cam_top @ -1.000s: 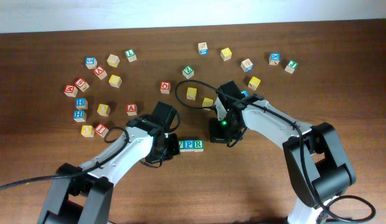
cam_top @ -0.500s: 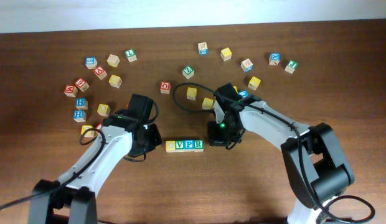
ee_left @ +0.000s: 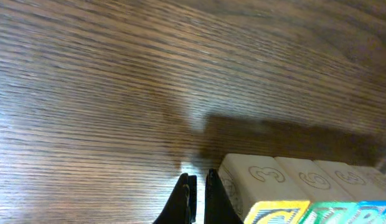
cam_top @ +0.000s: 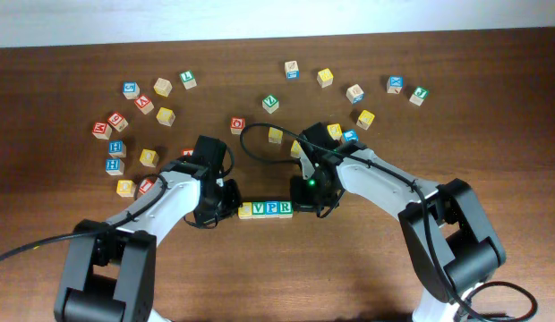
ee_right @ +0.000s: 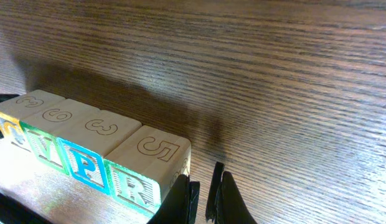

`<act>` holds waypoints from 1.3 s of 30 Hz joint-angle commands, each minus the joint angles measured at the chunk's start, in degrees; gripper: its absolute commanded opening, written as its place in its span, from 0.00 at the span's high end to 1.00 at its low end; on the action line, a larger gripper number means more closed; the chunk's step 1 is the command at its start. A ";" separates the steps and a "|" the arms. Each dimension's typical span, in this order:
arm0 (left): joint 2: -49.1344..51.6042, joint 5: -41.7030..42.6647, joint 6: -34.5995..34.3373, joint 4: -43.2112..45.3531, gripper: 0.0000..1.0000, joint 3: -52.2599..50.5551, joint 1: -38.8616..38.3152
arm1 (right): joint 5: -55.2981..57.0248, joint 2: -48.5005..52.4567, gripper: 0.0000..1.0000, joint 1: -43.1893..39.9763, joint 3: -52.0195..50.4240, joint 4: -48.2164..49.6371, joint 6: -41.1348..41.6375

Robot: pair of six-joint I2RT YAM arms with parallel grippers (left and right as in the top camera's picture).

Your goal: Spell out CVPR

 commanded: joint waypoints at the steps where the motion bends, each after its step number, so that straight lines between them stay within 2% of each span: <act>1: 0.39 1.81 1.36 0.15 1.00 0.68 -0.13 | 0.04 0.52 0.96 0.55 -0.63 0.17 0.28; 13: 0.39 3.52 2.01 0.44 1.00 0.68 -0.11 | -1.18 0.52 0.96 0.55 -0.63 0.79 0.26; 23: -0.55 -2.71 1.99 -1.79 1.00 0.85 0.11 | 1.51 0.50 0.96 -2.29 -0.57 -2.43 0.26; 29: -6.16 -7.50 1.99 -5.92 1.00 2.56 1.68 | 2.03 -1.16 0.96 -4.87 -0.46 -4.33 -1.07; 33: -13.31 -7.50 1.99 -9.07 0.99 3.19 4.02 | 6.16 -8.85 0.95 -6.14 0.20 -11.21 -1.46; 34: -15.17 -7.48 1.99 -9.77 0.94 3.19 4.76 | 8.98 -12.59 0.93 -6.10 0.20 -13.55 -1.42; 35: -16.90 -7.48 1.99 -10.34 0.70 3.19 5.57 | 10.82 -16.46 0.90 -5.97 0.20 -15.58 -1.42; 36: -17.97 -7.50 1.99 -10.56 0.56 3.19 6.16 | 11.82 -19.10 0.88 -5.95 0.20 -16.81 -1.42; 37: -19.10 -7.48 1.99 -10.71 0.35 3.19 6.88 | 13.75 -23.76 0.81 -5.95 0.20 -18.82 -1.40; 38: -19.80 -7.50 1.99 -10.67 0.05 3.19 7.58 | 15.41 -28.06 0.62 -5.95 0.20 -20.57 -1.36; 39: -20.24 -7.50 1.99 -10.51 0.00 3.19 8.35 | 16.76 -31.58 0.46 -5.95 0.20 -22.08 -1.20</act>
